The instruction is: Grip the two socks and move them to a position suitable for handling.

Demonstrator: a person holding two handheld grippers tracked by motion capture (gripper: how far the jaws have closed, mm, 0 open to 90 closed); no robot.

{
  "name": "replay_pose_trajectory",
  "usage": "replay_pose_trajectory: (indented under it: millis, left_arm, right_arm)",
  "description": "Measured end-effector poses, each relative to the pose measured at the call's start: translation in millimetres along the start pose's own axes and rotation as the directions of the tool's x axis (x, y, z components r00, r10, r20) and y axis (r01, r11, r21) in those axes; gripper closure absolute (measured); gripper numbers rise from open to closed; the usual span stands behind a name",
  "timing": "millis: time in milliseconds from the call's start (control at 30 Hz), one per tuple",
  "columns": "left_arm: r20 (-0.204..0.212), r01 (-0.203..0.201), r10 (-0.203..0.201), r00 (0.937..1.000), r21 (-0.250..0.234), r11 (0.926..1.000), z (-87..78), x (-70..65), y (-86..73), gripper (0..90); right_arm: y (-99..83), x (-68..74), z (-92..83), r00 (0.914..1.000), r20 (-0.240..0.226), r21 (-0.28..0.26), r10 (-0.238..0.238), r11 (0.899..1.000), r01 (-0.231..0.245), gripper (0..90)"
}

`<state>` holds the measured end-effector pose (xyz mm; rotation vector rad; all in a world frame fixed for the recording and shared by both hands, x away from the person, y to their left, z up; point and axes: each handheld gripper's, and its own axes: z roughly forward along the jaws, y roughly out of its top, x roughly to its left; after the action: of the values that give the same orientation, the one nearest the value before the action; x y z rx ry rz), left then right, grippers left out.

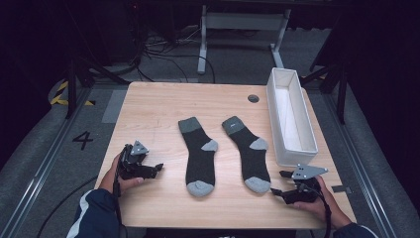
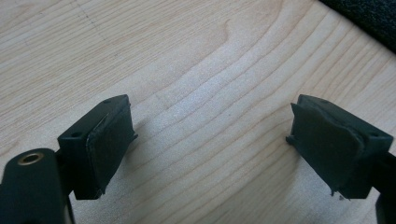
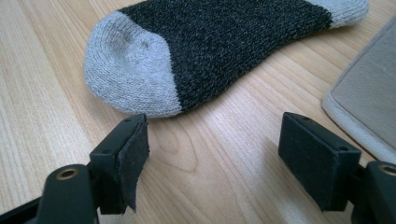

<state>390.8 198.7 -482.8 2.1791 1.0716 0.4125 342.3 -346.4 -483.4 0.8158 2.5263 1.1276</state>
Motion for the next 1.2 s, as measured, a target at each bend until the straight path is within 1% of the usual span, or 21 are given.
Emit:
replay_pose_trajectory:
  millis: [167, 300, 333, 400, 433, 467, 533, 633, 667, 700, 733, 767, 833, 867, 900, 933, 967, 1000, 1033, 1067, 1200]
  left_arm:
    - [-0.005, 0.002, -0.002, 1.0000, -0.001, 1.0000, -0.6, -0.3, -0.5, 14.0]
    - [-0.013, -0.010, 0.010, 0.9999, -0.003, 0.9999, -1.1, 0.4, -0.5, 14.5]
    - [-0.018, 0.014, -0.014, 0.9997, -0.002, 0.9999, -1.3, -1.4, -1.2, 14.5]
    - [-0.042, 0.033, -0.033, 0.9986, -0.010, 0.9994, -1.8, -4.3, -1.9, 15.2]
    - [-0.042, 0.033, -0.033, 0.9986, -0.010, 0.9994, -1.8, -4.3, -1.9, 15.6]
    - [-0.040, 0.044, -0.044, 0.9982, -0.008, 0.9990, -2.0, -5.6, -2.1, 15.6]
    - [-0.040, 0.043, -0.043, 0.9982, -0.002, 0.9991, -2.3, -6.2, -2.2, 15.6]
    - [-0.023, 0.029, -0.029, 0.9993, -0.007, 0.9995, -1.9, -4.4, -2.2, 15.3]
    - [-0.018, 0.017, -0.018, 0.9997, -0.007, 0.9998, -1.6, -2.9, -1.8, 15.3]
    - [-0.011, 0.026, -0.026, 0.9996, -0.004, 0.9997, -1.1, -3.2, -1.6, 14.9]
    - [-0.015, -0.005, 0.005, 0.9999, -0.006, 1.0000, -0.7, -1.2, -0.3, 14.9]
    - [-0.009, 0.006, -0.006, 0.9999, -0.006, 1.0000, -0.3, -2.1, -0.1, 15.0]
    - [-0.010, -0.004, 0.004, 0.9999, -0.008, 1.0000, 0.5, -1.9, 1.6, 15.9]
    - [-0.016, -0.030, 0.030, 0.9994, -0.008, 0.9995, 0.7, -0.5, 3.3, 17.3]
    - [0.006, -0.005, 0.005, 1.0000, 0.009, 0.9999, 1.1, 0.5, 6.8, 18.8]
    - [0.013, 0.010, -0.010, 0.9999, -0.002, 0.9999, 1.1, 1.8, 9.8, 20.7]
    - [0.014, 0.011, -0.011, 0.9998, -0.035, 0.9993, -0.2, 3.0, 13.5, 21.8]
    - [0.016, -0.002, 0.003, 0.9999, -0.047, 0.9989, -0.4, 4.5, 17.6, 22.1]
    - [0.019, 0.011, -0.010, 0.9998, -0.059, 0.9982, -0.2, 5.4, 21.6, 22.3]
    - [0.021, 0.003, -0.001, 0.9998, -0.069, 0.9976, 0.0, 7.8, 26.4, 22.4]
    - [0.027, 0.010, -0.008, 0.9996, -0.091, 0.9958, 8.5, 10.6, 49.7, 24.3]
  right_arm:
    - [0.0, 0.3, -0.1, 1.0000, 0.002, 0.001, 0.002, 1.000, -0.002, 24.9]
    - [2.1, 0.4, 0.5, 1.0000, 0.004, 0.013, 0.004, 1.000, -0.004, 24.9]
    - [2.8, 0.5, 0.4, 1.0000, 0.004, 0.018, 0.005, 1.000, -0.005, 25.0]
    - [5.2, 0.7, 0.6, 1.0000, 0.004, 0.034, -0.001, 0.999, 0.001, 27.7]
    - [5.2, 0.7, 0.6, 1.0000, 0.004, 0.034, -0.001, 0.999, 0.001, 27.7]
    - [7.2, 1.3, 0.0, 1.0000, -0.001, 0.044, -0.008, 0.999, 0.008, 31.7]
    - [9.5, 3.2, -0.9, 0.9998, -0.003, 0.047, -0.019, 0.999, 0.020, 34.3]
    - [11.7, 4.5, -2.9, 0.9998, -0.005, 0.020, -0.018, 1.000, 0.018, 36.6]
    - [14.3, 6.3, -6.0, 0.9998, -0.015, -0.003, -0.012, 1.000, 0.012, 38.3]
    - [16.6, 7.9, -8.5, 0.9999, -0.009, -0.021, -0.012, 1.000, 0.012, 39.6]
    - [18.4, 9.4, -10.5, 0.9999, -0.010, -0.036, -0.011, 0.999, 0.011, 40.7]
    - [20.7, 11.3, -12.9, 0.9998, -0.015, -0.056, -0.013, 0.998, 0.013, 41.9]
    - [24.8, 14.4, -15.7, 0.9995, -0.029, -0.083, -0.013, 0.997, 0.011, 44.5]
    - [27.1, 16.2, -16.4, 0.9994, -0.030, -0.091, -0.016, 0.996, 0.014, 45.7]
    - [29.6, 18.2, -16.7, 0.9992, -0.034, -0.098, -0.021, 0.995, 0.018, 46.6]
    - [33.0, 21.4, -16.7, 0.9989, -0.037, -0.108, -0.028, 0.994, 0.024, 48.4]
    - [36.1, 24.2, -16.6, 0.9985, -0.041, -0.117, -0.036, 0.993, 0.031, 50.8]
    - [40.4, 28.6, -16.3, 0.9979, -0.048, -0.124, -0.045, 0.991, 0.039, 52.1]
    - [44.3, 32.5, -16.2, 0.9970, -0.051, -0.132, -0.057, 0.990, 0.050, 53.9]
    - [48.3, 36.4, -15.9, 0.9956, -0.062, -0.145, -0.070, 0.988, 0.060, 56.0]
    - [63.2, 52.0, -10.9, 0.9891, -0.098, -0.179, -0.110, 0.980, 0.091, 60.4]
